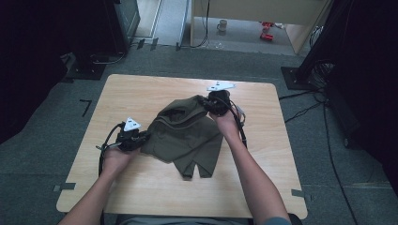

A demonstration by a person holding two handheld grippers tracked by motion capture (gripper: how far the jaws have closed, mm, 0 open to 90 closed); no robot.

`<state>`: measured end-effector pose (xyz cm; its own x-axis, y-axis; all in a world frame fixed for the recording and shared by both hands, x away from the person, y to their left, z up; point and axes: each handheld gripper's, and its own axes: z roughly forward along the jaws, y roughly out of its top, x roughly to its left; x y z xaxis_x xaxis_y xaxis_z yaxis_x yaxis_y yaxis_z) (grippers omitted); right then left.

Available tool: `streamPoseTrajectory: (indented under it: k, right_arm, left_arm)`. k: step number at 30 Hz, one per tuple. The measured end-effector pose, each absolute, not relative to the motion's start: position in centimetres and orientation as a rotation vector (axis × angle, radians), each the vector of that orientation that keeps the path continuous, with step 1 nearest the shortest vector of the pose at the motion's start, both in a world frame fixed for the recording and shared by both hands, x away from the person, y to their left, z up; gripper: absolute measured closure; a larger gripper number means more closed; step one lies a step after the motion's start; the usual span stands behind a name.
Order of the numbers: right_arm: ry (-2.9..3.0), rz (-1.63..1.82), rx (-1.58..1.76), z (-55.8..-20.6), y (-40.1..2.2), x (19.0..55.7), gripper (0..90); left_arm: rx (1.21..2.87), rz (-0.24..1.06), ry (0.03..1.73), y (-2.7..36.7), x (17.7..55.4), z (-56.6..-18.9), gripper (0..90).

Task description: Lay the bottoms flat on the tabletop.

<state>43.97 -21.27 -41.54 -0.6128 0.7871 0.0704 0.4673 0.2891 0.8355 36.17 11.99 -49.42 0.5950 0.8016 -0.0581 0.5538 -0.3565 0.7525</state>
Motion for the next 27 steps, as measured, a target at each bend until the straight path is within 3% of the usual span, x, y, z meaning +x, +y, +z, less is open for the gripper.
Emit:
streamPoseTrajectory:
  k: [3, 7, 9, 15, 22, 27]
  right_arm:
    - [2.209, 1.222, 1.141, -41.9, -21.1, 44.9, 87.4]
    - [2.234, 1.194, 1.174, -43.0, -21.4, 46.0, 79.8]
    - [2.259, 1.154, 1.166, -43.4, -21.9, 46.2, 65.5]
    - [2.245, 1.159, 1.161, -43.3, -23.5, 45.3, 53.9]
    - [2.203, 1.202, 1.173, -42.8, -25.2, 42.9, 55.1]
    - [2.182, 1.222, 1.178, -43.4, -26.2, 40.9, 55.1]
  left_arm:
    - [2.057, 0.403, 1.073, 12.2, 36.2, -49.5, 84.9]
    - [2.055, 0.399, 1.070, 12.3, 36.3, -49.6, 83.1]
    - [2.060, 0.411, 1.069, 12.3, 36.3, -49.6, 80.6]
    - [2.052, 0.425, 1.085, 12.3, 36.3, -49.6, 69.8]
    - [2.059, 0.423, 1.087, 12.2, 36.2, -49.6, 70.8]
    - [2.063, 0.418, 1.072, 12.3, 36.1, -49.2, 64.4]
